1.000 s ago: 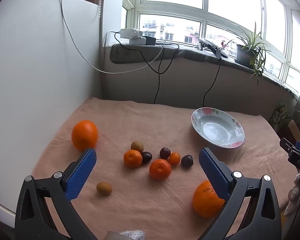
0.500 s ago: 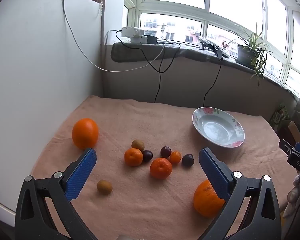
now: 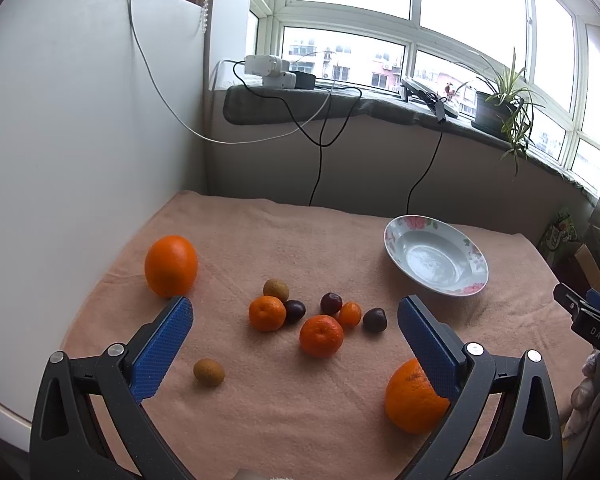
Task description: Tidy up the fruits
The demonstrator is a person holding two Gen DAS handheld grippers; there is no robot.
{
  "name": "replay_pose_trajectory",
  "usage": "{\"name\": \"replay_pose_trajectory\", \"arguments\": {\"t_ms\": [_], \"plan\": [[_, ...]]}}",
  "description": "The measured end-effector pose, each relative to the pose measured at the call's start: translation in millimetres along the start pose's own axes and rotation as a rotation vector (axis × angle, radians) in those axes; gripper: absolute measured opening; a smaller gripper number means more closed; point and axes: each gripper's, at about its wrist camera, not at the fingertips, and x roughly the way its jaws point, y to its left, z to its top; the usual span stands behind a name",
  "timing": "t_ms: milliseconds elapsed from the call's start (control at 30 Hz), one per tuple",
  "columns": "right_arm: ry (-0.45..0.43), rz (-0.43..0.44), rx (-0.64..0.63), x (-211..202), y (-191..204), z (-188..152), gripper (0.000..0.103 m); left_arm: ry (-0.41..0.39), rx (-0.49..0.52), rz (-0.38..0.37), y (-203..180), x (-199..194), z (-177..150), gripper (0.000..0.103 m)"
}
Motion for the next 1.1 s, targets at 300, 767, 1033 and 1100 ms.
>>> {"name": "replay_pose_trajectory", "arguments": {"t_ms": [300,767,1033,1100], "plan": [[0.001,0.006,0.004,-1.9,-0.5,-0.1,0.103,0.001,-0.003,-0.002,0.3,-0.5,0.0,0.102],[0.013,0.021,0.003,-1.8,2.4,-0.5,0.103,0.002,-0.004,-0.003,-1.4,-1.8,-2.0,0.102],[0.014,0.029,0.004,-2.0,3.6,-0.1,0.103,0.002,-0.004,-0.002,-1.7,-2.1,-2.5,0.102],[0.016,0.031,0.005,-1.8,3.9,-0.5,0.103,0.002,-0.004,-0.002,-1.3,-1.9,-2.3,0.102]]}}
